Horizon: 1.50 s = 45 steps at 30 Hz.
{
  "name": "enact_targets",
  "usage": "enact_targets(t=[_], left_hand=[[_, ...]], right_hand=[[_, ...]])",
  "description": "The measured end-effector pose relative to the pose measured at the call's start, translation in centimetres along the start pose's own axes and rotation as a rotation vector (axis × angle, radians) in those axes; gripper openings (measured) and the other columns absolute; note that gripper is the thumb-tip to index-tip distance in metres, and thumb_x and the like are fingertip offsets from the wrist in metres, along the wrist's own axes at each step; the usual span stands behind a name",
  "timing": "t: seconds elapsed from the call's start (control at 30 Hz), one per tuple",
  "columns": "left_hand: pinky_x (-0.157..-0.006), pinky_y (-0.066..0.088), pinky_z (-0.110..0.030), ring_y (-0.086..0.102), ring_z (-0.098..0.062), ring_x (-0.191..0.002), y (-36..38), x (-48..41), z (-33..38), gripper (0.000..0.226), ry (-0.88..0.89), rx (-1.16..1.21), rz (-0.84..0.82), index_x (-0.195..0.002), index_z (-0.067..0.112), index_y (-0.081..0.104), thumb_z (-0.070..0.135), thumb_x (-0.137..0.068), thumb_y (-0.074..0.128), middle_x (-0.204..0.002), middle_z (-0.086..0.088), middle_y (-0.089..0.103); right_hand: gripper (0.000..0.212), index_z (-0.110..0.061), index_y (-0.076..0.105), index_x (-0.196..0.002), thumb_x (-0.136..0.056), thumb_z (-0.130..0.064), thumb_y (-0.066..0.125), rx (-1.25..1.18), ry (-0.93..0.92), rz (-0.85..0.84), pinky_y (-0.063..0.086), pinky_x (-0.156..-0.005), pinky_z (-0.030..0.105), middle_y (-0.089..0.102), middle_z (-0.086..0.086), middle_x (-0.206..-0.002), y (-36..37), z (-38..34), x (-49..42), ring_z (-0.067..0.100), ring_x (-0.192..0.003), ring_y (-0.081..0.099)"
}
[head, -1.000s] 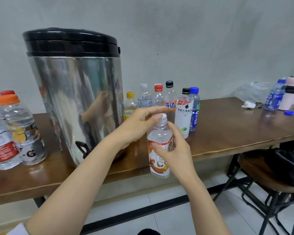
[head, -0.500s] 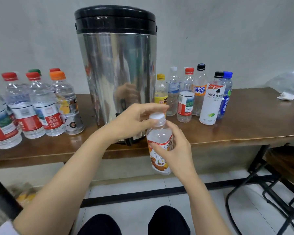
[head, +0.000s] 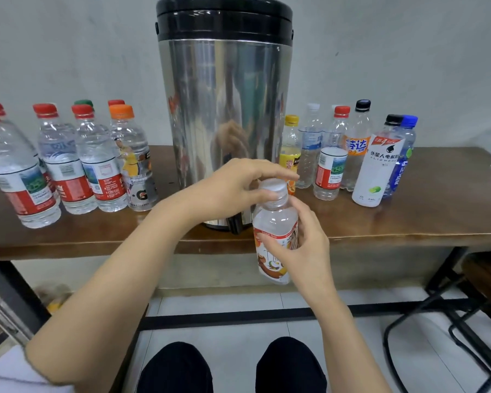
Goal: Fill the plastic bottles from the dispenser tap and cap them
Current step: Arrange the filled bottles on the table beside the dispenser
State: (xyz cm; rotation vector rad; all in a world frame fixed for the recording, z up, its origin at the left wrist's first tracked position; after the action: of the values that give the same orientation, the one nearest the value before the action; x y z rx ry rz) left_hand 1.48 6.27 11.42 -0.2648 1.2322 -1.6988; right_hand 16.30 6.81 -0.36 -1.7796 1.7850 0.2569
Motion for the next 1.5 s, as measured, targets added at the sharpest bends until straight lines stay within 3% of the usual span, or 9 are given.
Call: enact_targets(t=[0.1, 0.17, 0.3, 0.4, 0.53, 0.7, 0.9, 1.23, 1.5], left_hand=[[-0.077, 0.037, -0.024, 0.043, -0.002, -0.089, -0.1, -0.5, -0.1, 0.048, -0.063, -0.316, 0.064, -0.134, 0.027, 0.059, 0.047, -0.091, 0.062, -0.093, 0.021, 0.047], [-0.075, 0.036, -0.024, 0.041, -0.004, -0.091, -0.2, -0.5, 0.0, 0.058, -0.077, -0.382, 0.066, -0.138, 0.03, 0.054, 0.057, -0.087, 0.06, -0.09, 0.022, 0.043], [-0.092, 0.045, -0.016, 0.055, -0.003, -0.107, -0.5, -0.1, 0.0, 0.048, -0.023, -0.08, -0.002, -0.138, 0.028, 0.055, 0.028, -0.092, 0.068, -0.119, 0.01, 0.061], [-0.092, 0.046, -0.012, 0.058, 0.001, -0.104, -0.4, -0.1, -0.2, 0.038, -0.022, -0.046, 0.034, -0.129, 0.022, 0.064, 0.017, -0.091, 0.069, -0.109, 0.016, 0.061], [-0.092, 0.049, -0.02, 0.061, -0.01, -0.107, 0.0, -0.1, -0.8, 0.038, -0.027, -0.041, 0.084, -0.127, 0.017, 0.065, 0.015, -0.09, 0.071, -0.11, 0.007, 0.064], [-0.097, 0.049, -0.025, 0.06, -0.013, -0.11, -0.2, 0.6, -1.2, 0.038, 0.054, -0.044, 0.325, -0.126, 0.014, 0.066, 0.017, -0.088, 0.072, -0.119, 0.001, 0.065], [-0.095, 0.053, -0.034, 0.064, -0.016, -0.105, -1.2, 2.6, -2.4, 0.028, 0.129, 0.015, 0.687, -0.118, 0.008, 0.068, 0.018, -0.093, 0.067, -0.114, -0.001, 0.065], [-0.091, 0.053, -0.024, 0.065, -0.009, -0.097, -0.9, 2.6, -3.2, 0.019, 0.085, -0.036, 0.622, -0.111, 0.009, 0.072, 0.016, -0.094, 0.065, -0.104, 0.0, 0.07], [-0.093, 0.053, -0.033, 0.066, -0.008, -0.098, -1.0, 3.4, -4.8, 0.017, -0.002, -0.052, 0.58, -0.109, 0.013, 0.073, 0.018, -0.094, 0.067, -0.101, 0.004, 0.07]], right_hand=[[0.07, -0.038, 0.047, -0.138, -0.077, -0.031, 0.082, 0.019, -0.013, 0.004, 0.041, -0.094, 0.014, 0.052, -0.02, -0.127, 0.3, -0.2, 0.0, -0.003, -0.122, 0.048], [0.07, -0.038, 0.047, -0.138, -0.077, -0.031, 0.082, 0.022, -0.014, 0.005, 0.041, -0.095, 0.015, 0.053, -0.021, -0.128, 0.3, -0.2, 0.1, -0.004, -0.123, 0.047], [0.072, -0.039, 0.046, -0.138, -0.077, -0.032, 0.082, 0.002, 0.006, 0.002, 0.045, -0.094, 0.017, 0.052, -0.021, -0.126, 0.3, 0.0, 0.1, -0.003, -0.12, 0.049], [0.072, -0.037, 0.046, -0.139, -0.077, -0.031, 0.083, -0.018, 0.008, 0.009, 0.047, -0.092, 0.016, 0.053, -0.019, -0.126, 0.8, 0.0, 0.1, -0.003, -0.119, 0.05], [0.07, -0.036, 0.048, -0.137, -0.077, -0.031, 0.083, -0.059, 0.018, 0.039, 0.05, -0.094, 0.021, 0.054, -0.016, -0.127, 1.6, 0.2, 0.1, 0.0, -0.119, 0.052], [0.069, -0.034, 0.049, -0.137, -0.077, -0.028, 0.083, -0.066, 0.031, 0.055, 0.052, -0.097, 0.035, 0.056, -0.012, -0.128, 2.2, 1.0, 0.2, 0.006, -0.12, 0.054], [0.071, -0.035, 0.05, -0.136, -0.074, -0.026, 0.084, -0.096, 0.07, 0.06, 0.053, -0.098, 0.044, 0.057, -0.009, -0.131, 1.5, 2.8, 0.8, 0.012, -0.121, 0.057], [0.071, -0.039, 0.048, -0.135, -0.076, -0.023, 0.084, -0.047, 0.118, 0.052, 0.053, -0.098, 0.044, 0.056, -0.012, -0.13, 1.0, 3.8, 0.8, 0.012, -0.121, 0.056], [0.071, -0.04, 0.047, -0.135, -0.076, -0.025, 0.084, -0.029, 0.154, 0.014, 0.054, -0.097, 0.039, 0.055, -0.014, -0.126, 2.1, 4.6, 1.4, 0.009, -0.118, 0.056]])
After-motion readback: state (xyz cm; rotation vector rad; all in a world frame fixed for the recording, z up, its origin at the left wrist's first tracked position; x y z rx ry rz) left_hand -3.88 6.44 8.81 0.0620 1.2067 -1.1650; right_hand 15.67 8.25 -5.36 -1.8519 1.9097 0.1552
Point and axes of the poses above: each hand's wrist, its own x-axis away from the middle knuckle, its own y-axis out of the palm, z = x × y, the point moved 3 cm from there along -x, towards the middle knuckle
